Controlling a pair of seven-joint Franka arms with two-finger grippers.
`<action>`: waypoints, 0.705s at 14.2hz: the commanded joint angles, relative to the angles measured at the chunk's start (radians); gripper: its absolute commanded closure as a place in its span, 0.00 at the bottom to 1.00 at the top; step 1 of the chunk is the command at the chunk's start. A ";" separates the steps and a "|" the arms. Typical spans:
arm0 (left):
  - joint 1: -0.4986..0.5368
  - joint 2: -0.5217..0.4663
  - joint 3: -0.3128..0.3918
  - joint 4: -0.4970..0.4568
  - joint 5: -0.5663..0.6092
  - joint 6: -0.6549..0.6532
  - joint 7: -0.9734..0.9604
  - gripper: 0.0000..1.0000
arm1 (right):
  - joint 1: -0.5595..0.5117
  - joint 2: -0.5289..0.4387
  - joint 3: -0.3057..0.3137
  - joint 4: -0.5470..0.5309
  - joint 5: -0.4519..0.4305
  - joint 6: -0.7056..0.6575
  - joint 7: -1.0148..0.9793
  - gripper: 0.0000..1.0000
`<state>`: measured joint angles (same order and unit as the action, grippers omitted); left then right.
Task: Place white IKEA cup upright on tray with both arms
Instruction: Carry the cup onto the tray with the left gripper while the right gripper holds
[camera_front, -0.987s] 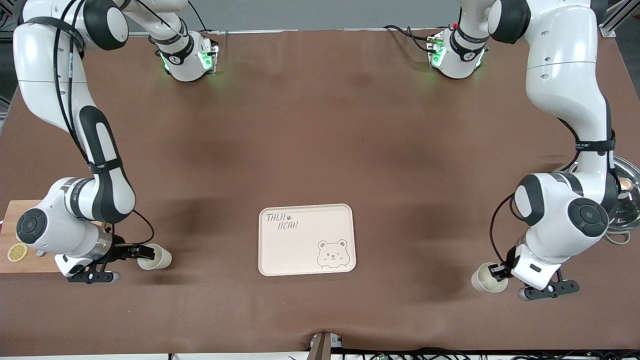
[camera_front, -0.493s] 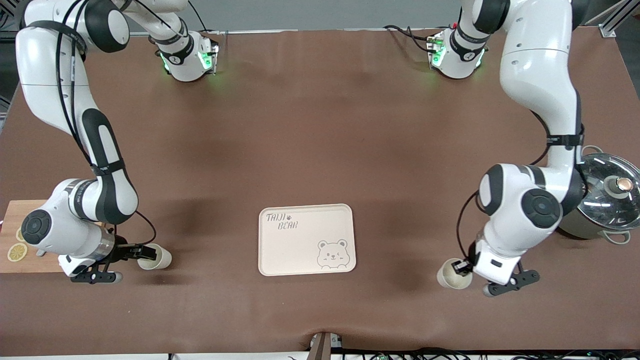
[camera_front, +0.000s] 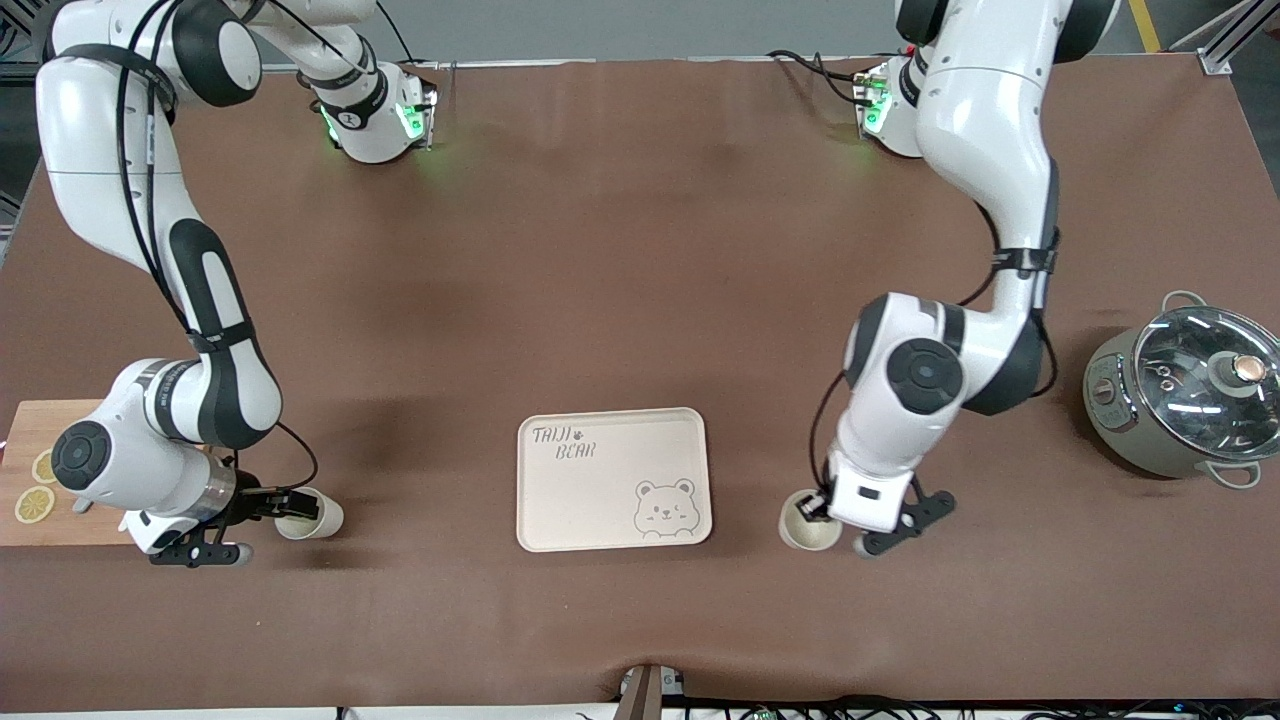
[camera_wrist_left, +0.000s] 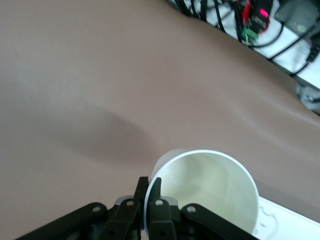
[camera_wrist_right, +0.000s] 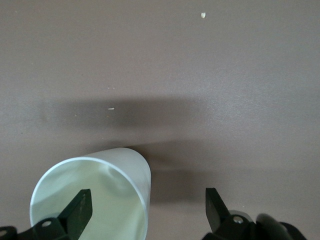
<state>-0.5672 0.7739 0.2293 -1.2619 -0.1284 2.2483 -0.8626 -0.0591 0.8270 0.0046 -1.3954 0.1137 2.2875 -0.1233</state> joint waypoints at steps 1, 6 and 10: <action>-0.062 -0.004 0.018 -0.005 -0.011 -0.015 -0.097 1.00 | 0.002 0.018 0.000 0.027 0.014 0.001 -0.013 0.17; -0.164 0.022 0.012 -0.007 -0.016 -0.013 -0.245 1.00 | 0.004 0.018 0.000 0.027 0.014 0.000 -0.013 0.68; -0.220 0.073 0.010 -0.005 -0.017 -0.004 -0.309 1.00 | 0.004 0.018 0.001 0.027 0.014 -0.002 -0.013 0.92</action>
<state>-0.7643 0.8239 0.2264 -1.2714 -0.1284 2.2393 -1.1469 -0.0570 0.8274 0.0048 -1.3954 0.1137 2.2874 -0.1246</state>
